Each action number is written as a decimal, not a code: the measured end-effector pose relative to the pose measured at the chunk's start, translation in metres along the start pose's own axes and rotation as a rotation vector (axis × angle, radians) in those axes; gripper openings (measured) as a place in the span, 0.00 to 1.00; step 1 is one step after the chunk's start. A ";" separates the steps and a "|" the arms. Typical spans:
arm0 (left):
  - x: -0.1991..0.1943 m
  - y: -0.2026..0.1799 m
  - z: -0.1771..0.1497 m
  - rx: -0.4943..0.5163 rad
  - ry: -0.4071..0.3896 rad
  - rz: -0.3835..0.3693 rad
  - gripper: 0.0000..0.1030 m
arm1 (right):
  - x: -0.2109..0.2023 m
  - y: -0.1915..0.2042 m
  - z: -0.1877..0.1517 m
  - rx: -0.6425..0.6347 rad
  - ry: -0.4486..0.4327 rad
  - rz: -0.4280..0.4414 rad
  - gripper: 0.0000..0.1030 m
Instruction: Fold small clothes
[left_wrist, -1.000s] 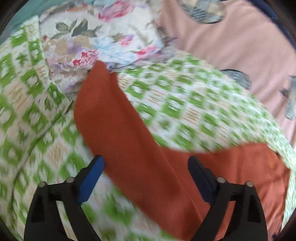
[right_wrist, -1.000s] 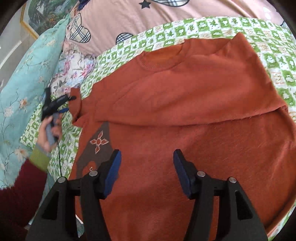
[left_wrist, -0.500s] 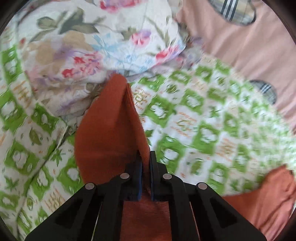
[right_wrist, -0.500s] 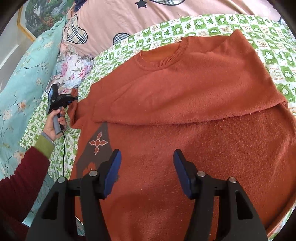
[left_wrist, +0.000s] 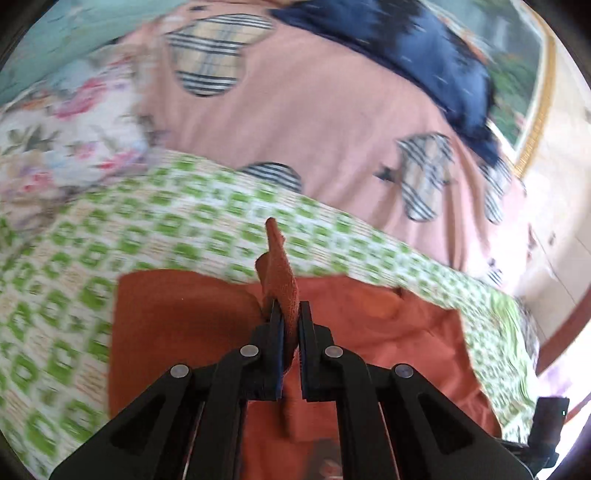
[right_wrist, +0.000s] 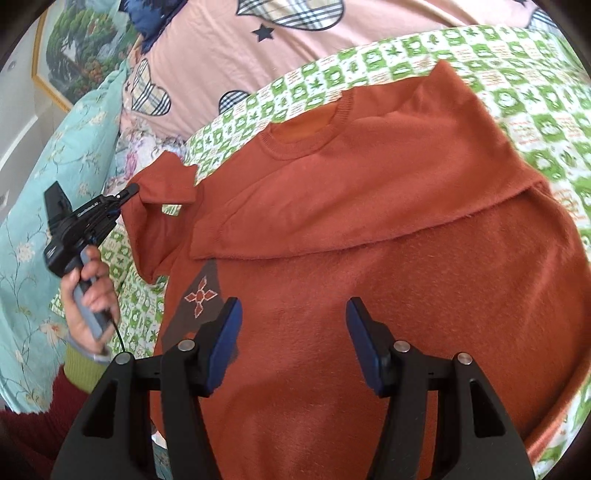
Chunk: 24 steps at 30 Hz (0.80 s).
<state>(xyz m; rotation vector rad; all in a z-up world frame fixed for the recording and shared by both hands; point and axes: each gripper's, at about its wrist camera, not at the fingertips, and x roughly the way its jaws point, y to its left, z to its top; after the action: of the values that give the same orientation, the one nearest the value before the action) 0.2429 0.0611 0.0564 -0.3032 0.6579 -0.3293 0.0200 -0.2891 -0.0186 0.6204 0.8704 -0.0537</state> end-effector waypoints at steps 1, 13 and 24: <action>0.004 -0.019 -0.007 0.023 0.006 -0.023 0.04 | -0.002 -0.003 -0.001 0.005 -0.005 -0.002 0.58; 0.106 -0.163 -0.111 0.373 0.205 -0.080 0.08 | -0.017 -0.045 0.008 0.138 -0.078 -0.036 0.58; 0.043 -0.118 -0.139 0.331 0.228 0.001 0.68 | 0.032 -0.024 0.065 0.128 -0.054 0.006 0.58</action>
<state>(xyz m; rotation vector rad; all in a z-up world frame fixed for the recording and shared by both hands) 0.1624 -0.0861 -0.0268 0.0526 0.8132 -0.4688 0.0796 -0.3371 -0.0228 0.7379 0.8172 -0.1207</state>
